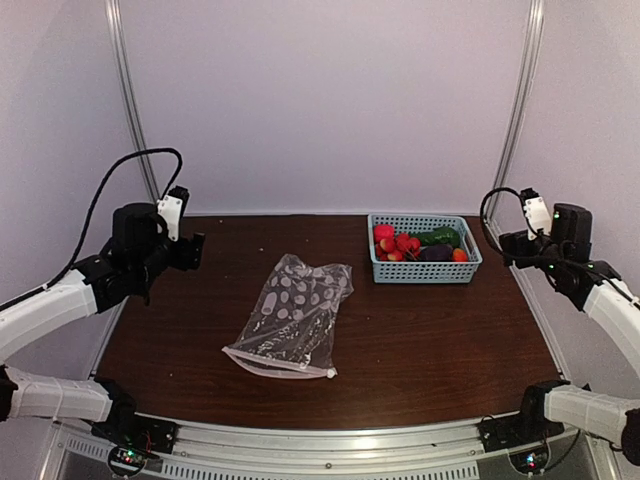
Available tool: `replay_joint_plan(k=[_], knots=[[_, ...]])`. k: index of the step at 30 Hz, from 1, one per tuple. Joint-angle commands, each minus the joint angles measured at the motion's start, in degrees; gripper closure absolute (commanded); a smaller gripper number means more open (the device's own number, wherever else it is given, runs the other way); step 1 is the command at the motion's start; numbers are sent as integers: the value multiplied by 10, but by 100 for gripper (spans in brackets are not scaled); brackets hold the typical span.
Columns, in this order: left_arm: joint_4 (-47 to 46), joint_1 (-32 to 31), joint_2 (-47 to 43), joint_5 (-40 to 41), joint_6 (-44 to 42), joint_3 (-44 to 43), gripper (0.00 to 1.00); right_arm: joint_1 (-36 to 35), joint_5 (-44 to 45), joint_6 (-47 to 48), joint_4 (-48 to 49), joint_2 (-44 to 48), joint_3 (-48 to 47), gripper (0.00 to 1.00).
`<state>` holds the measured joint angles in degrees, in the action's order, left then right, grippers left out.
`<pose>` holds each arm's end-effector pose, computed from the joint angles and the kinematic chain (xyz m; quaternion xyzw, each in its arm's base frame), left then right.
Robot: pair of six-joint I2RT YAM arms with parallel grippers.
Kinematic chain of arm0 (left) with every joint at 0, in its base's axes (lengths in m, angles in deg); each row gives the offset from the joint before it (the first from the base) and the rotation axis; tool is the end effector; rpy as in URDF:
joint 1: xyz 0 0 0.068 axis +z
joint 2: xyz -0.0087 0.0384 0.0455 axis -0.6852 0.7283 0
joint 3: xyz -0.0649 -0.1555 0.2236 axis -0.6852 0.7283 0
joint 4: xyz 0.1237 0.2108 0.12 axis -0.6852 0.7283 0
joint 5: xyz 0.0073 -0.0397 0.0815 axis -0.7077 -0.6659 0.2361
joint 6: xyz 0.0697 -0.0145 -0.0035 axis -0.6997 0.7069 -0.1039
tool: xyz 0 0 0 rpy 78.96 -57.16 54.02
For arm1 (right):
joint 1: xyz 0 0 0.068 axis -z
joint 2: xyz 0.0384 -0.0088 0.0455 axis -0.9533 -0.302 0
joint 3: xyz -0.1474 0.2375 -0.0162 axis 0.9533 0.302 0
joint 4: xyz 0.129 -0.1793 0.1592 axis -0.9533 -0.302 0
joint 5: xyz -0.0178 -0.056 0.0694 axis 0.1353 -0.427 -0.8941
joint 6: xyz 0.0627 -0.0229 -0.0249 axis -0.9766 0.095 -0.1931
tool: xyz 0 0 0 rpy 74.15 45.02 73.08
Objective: Place the food in the zip-top bag and seal the zipper
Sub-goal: Adjust the bin at the center of the board.
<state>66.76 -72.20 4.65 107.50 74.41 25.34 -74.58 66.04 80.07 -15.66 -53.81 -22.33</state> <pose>0.2456 -0.1090 0.2910 0.0664 0.8095 0.0078 0.5833 0.2331 0.0072 0.3023 -0.0926 0.8165 -0.0596 0.5667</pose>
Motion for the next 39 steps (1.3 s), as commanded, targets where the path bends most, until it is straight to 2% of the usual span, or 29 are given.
replay_joint_plan(k=[1,5,7,8,11,16,20,22,29,35,39], knots=[[-68,13,-11,-60,-8,26,17,14,-59,65,9,4,7,2],[-74,16,-6,-141,-15,26,27,9,-131,137,-66,-66,-59,1],[-69,14,-1,-165,-16,22,28,2,-148,164,-92,-112,-93,1],[-70,11,1,-175,-17,22,22,-1,-158,179,-102,-135,-110,2],[-75,4,4,-197,-34,22,16,-8,-194,223,-125,-206,-158,13],[-74,-3,12,-230,-44,18,15,-31,-198,264,-152,-317,-239,24],[-66,-6,28,-246,-44,7,16,-65,-185,334,-235,-415,-316,45],[-65,-6,34,-254,-44,5,16,-82,-177,361,-270,-460,-350,50],[-67,-7,39,-268,-46,2,18,-109,-182,414,-317,-535,-379,49],[-68,-9,41,-275,-46,-1,18,-113,-169,398,-302,-564,-384,50],[-66,-11,42,-278,-46,-2,18,-112,-157,382,-293,-574,-382,55]])
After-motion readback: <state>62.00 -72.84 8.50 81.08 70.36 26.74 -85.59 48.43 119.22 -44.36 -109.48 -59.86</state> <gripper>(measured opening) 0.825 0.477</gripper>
